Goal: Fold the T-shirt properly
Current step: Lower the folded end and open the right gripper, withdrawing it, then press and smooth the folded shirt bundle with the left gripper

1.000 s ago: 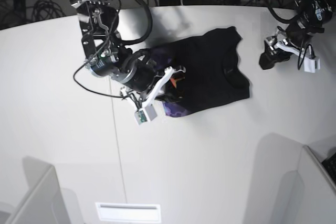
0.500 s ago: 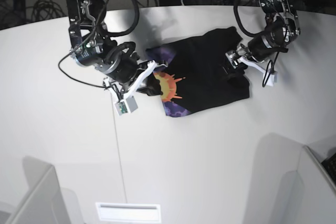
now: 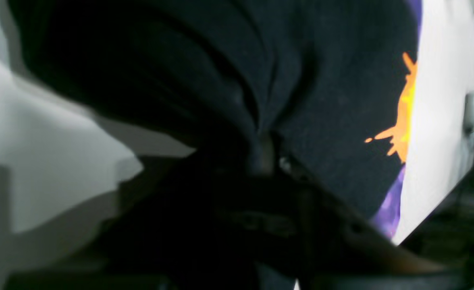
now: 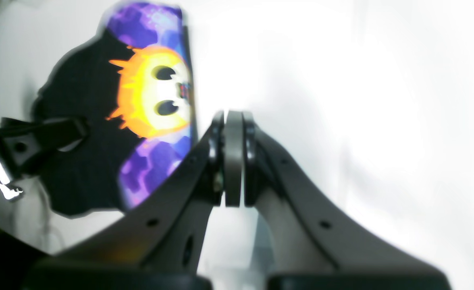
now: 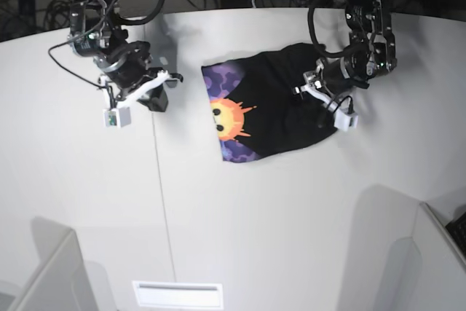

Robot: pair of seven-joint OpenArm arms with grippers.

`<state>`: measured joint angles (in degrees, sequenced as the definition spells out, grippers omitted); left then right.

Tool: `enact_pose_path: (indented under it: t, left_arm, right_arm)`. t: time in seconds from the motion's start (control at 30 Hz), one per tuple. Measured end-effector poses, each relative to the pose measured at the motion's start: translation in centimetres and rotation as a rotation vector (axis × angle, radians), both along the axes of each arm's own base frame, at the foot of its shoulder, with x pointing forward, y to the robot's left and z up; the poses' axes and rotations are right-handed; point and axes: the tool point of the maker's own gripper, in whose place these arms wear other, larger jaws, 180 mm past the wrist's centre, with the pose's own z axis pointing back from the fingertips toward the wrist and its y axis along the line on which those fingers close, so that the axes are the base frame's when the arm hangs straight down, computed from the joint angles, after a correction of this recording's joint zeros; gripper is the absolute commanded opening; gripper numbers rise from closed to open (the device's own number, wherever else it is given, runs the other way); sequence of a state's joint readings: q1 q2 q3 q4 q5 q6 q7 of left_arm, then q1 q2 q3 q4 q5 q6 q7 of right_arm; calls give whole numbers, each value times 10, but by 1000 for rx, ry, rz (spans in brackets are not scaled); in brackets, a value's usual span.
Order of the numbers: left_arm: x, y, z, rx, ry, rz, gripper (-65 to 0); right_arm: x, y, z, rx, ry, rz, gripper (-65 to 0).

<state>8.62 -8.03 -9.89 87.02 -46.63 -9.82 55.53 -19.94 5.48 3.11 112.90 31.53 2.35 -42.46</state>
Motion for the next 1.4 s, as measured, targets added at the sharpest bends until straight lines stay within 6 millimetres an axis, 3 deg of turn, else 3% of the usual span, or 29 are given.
enact_pose_path:
  t: [0.17,0.37,0.5,0.67,0.93,1.1,1.4]
  left_arm:
    - [12,-12,4,140,-7,-233,-650]
    - [28,-19,9,412,-40,-557,-650]
    - [31,-24,9,558,-81,-739,-650]
    - [36,-30,10,689,-140,-882,-650]
    - [55,-44,14,891,-342,-1057,-650]
    - [62,-57,14,1015,-497,-1161,-650]
    - [55,-112,17,1018,-629,-1288,-650]
  right_arm:
    - [-21,-18,-9,-19,7,-10,-650]
    - [-48,-56,-24,-70,76,-99,-650]
    - [-71,-49,-34,-57,130,-95,-650]
    - [-84,-39,-37,-11,120,-153,-650]
    - [-105,-47,-44,-16,150,-232,-650]
    - [-105,-59,-45,-95,135,-248,-650]
    - [-94,-58,-44,-190,96,-260,-650]
